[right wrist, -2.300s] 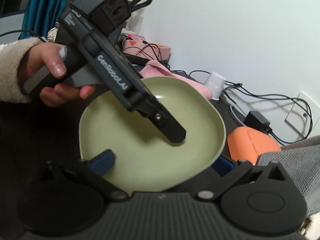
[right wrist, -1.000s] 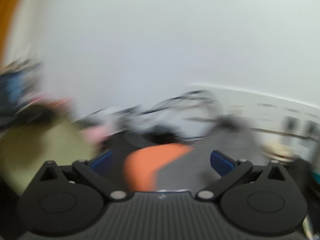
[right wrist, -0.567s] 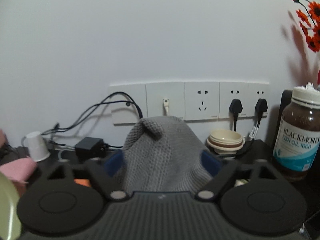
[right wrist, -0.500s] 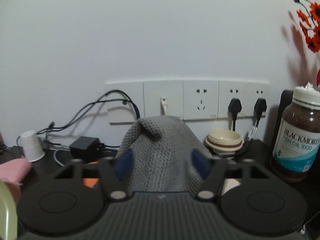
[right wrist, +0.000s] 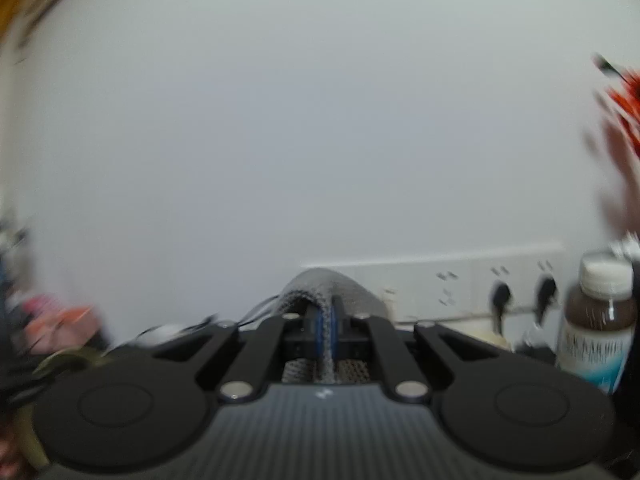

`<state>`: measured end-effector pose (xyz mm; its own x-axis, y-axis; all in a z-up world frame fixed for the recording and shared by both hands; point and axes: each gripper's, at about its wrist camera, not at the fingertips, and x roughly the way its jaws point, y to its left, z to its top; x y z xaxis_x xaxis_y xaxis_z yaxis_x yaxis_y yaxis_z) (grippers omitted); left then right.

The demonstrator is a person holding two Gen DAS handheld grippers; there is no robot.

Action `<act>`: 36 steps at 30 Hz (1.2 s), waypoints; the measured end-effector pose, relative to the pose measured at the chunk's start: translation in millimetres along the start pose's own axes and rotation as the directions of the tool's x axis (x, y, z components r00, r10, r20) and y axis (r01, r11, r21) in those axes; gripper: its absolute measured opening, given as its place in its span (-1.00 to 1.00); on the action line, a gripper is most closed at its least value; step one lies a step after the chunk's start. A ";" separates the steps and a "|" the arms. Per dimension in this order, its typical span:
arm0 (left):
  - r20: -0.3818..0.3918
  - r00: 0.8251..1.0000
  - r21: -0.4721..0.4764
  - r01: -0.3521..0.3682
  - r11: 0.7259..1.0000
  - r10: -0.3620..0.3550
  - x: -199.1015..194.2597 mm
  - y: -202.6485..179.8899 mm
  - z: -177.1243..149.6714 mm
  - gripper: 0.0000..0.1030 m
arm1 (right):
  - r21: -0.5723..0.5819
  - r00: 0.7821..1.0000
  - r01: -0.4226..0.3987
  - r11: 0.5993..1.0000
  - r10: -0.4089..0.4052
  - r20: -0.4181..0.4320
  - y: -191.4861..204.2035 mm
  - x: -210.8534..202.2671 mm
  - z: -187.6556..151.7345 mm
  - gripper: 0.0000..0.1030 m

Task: Clean bowl
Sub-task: 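Grasp the grey waffle towel with the right tool while the left tool holds the plate, then wipe the plate's inner surface with the towel in the right tool while the left tool holds it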

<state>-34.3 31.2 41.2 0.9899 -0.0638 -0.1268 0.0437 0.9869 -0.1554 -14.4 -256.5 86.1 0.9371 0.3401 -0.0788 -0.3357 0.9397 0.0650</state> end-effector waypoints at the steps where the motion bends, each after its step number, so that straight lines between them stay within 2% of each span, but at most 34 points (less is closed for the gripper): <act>1: -0.002 1.000 -0.003 0.006 1.000 -0.006 0.2 -0.6 -0.4 -0.74 | -0.036 0.998 -0.051 0.998 0.050 -0.027 8.5 -5.3 1.8 -0.91; 4: -0.018 0.999 -0.025 0.030 0.999 -0.030 0.7 -1.3 -1.5 -0.74 | -0.111 0.974 -0.205 0.973 0.192 -0.119 33.7 -15.3 3.1 -0.91; 7: -0.029 0.998 -0.034 0.054 0.998 -0.055 0.2 -1.5 -2.9 -0.74 | -0.063 0.921 -0.351 0.934 0.332 -0.204 56.2 -3.6 -8.2 -0.91; 9: -0.026 0.998 -0.026 0.062 0.998 -0.063 -1.0 -1.8 -2.8 -0.74 | -0.004 0.882 -0.417 0.909 0.403 -0.243 70.5 10.7 -18.0 -0.92; 13: -0.030 0.996 -0.012 0.081 0.997 -0.081 -1.9 -3.2 -3.0 -0.76 | 0.090 0.833 -0.452 0.887 0.456 -0.314 92.3 52.3 -33.2 -0.92; 18: -0.061 0.996 0.013 0.065 0.998 -0.064 2.2 -7.7 -5.8 -0.76 | 0.229 0.758 -0.473 0.851 0.526 -0.386 89.7 87.9 -58.2 -0.91; 21: -0.108 0.992 -0.038 0.064 0.997 -0.068 11.0 0.6 -8.7 -0.76 | 0.259 0.742 -0.482 0.837 0.548 -0.387 85.7 95.5 -67.0 -0.91; 25: -0.143 0.988 -0.065 0.050 0.997 -0.058 19.5 7.1 -12.2 -0.74 | 0.248 0.700 -0.515 0.821 0.570 -0.432 82.9 94.3 -75.5 -0.90; 28: -0.140 0.989 -0.061 0.043 0.997 -0.052 19.3 7.8 -12.3 -0.74 | 0.211 0.694 -0.533 0.819 0.566 -0.444 85.1 90.4 -73.7 -0.80; 29: -0.134 0.990 -0.053 0.038 0.998 -0.045 18.6 7.4 -11.9 -0.74 | 0.195 0.698 -0.541 0.818 0.566 -0.440 84.6 86.9 -70.6 -0.60; 30: -0.129 0.991 -0.047 0.033 0.998 -0.039 18.0 7.5 -11.4 -0.74 | 0.172 0.706 -0.551 0.816 0.567 -0.424 83.5 81.6 -66.4 -0.23; 31: -0.125 0.991 -0.046 0.031 0.998 -0.036 17.7 8.0 -10.8 -0.74 | 0.142 0.721 -0.559 0.817 0.563 -0.404 82.2 74.6 -62.1 0.01; 32: -0.124 0.992 -0.049 0.028 0.998 -0.034 17.5 8.6 -10.4 -0.74 | 0.110 0.735 -0.565 0.818 0.560 -0.382 80.9 67.5 -57.8 0.47; 33: -0.123 0.992 -0.052 0.026 0.998 -0.032 17.3 9.2 -10.1 -0.74 | 0.073 0.750 -0.573 0.816 0.558 -0.356 78.9 59.8 -54.0 0.70; 36: -0.120 0.992 -0.054 0.019 0.998 -0.026 16.6 9.5 -9.7 -0.74 | -0.008 0.780 -0.573 0.820 0.542 -0.314 76.8 45.5 -47.9 0.72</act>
<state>-18.7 38.0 28.1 0.9651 -0.1063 -0.2392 0.0553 0.9760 -0.2106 -2.2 -167.2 39.8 0.5184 0.7851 -0.3389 -0.8126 0.5757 0.0908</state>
